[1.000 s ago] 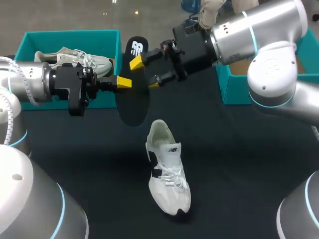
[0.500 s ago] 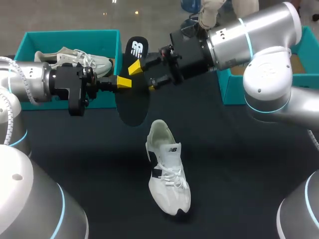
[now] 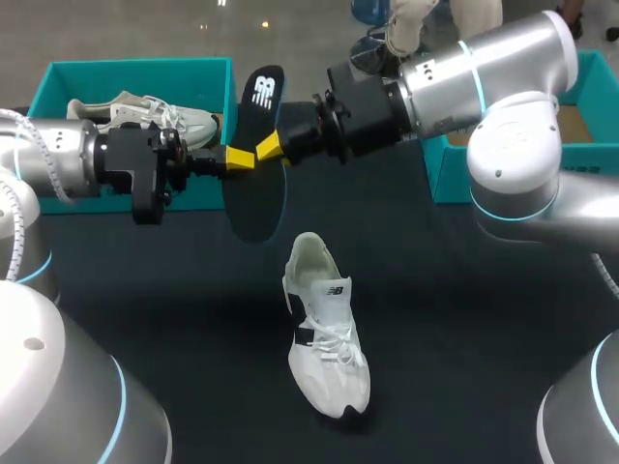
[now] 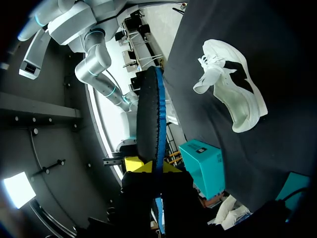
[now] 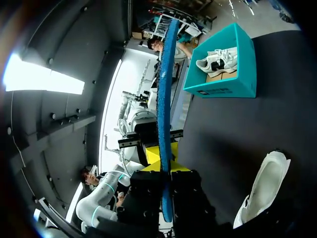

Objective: Take the shoe out of the shoebox, open the shoe tongue, remove and reinsert the insole, then place the shoe into the shoebox

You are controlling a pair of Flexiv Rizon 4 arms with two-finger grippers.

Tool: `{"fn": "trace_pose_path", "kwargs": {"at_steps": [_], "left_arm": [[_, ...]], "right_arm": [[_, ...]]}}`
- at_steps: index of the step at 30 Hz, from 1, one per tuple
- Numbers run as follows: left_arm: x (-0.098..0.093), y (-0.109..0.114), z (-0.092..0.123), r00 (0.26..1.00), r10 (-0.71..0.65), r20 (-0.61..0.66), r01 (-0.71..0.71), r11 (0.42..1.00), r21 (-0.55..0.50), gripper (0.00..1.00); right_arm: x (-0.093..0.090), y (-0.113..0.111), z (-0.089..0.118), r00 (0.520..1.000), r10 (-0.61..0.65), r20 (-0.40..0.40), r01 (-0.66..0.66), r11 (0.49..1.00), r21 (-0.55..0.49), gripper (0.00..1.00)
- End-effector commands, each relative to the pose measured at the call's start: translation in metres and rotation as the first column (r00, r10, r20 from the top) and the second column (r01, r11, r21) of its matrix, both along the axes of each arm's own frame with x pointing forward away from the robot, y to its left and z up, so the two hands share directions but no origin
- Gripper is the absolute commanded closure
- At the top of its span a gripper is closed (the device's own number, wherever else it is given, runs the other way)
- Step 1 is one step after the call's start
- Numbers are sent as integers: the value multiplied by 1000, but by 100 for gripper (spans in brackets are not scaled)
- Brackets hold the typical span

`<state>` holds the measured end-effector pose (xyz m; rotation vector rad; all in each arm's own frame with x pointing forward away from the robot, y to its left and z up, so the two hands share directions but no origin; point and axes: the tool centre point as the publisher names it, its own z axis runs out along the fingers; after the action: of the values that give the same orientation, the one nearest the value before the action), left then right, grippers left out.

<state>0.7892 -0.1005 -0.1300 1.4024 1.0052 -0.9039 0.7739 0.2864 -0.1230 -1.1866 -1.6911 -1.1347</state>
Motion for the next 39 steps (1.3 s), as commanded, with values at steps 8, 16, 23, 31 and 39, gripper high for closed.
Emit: {"fn": "trace_pose_path", "kwargs": {"at_steps": [8, 16, 23, 31, 39], "left_arm": [[-1, -2, -3, 1000, 0, 2, 0, 1000, 0, 100], [-4, 1, 5, 1000, -11, -8, 11, 1000, -6, 0], [-8, 18, 15, 983, 3, -183, 3, 999, 33, 0], [-17, 36, 6, 927, 16, -375, 39, 989, 140, 0], [-24, 42, 3, 915, 5, -404, 65, 985, 157, 0]], "right_arm": [[1, 4, -2, 1000, -1, -6, 1, 1000, 12, 100], [0, -6, -12, 1000, -7, -12, 7, 1000, 9, 100], [7, -24, -24, 1000, -14, -18, 13, 1000, -19, 100], [13, -43, -30, 1000, -28, -4, 27, 997, -70, 100], [15, -50, -31, 999, -50, 3, 50, 995, -87, 100]]}}
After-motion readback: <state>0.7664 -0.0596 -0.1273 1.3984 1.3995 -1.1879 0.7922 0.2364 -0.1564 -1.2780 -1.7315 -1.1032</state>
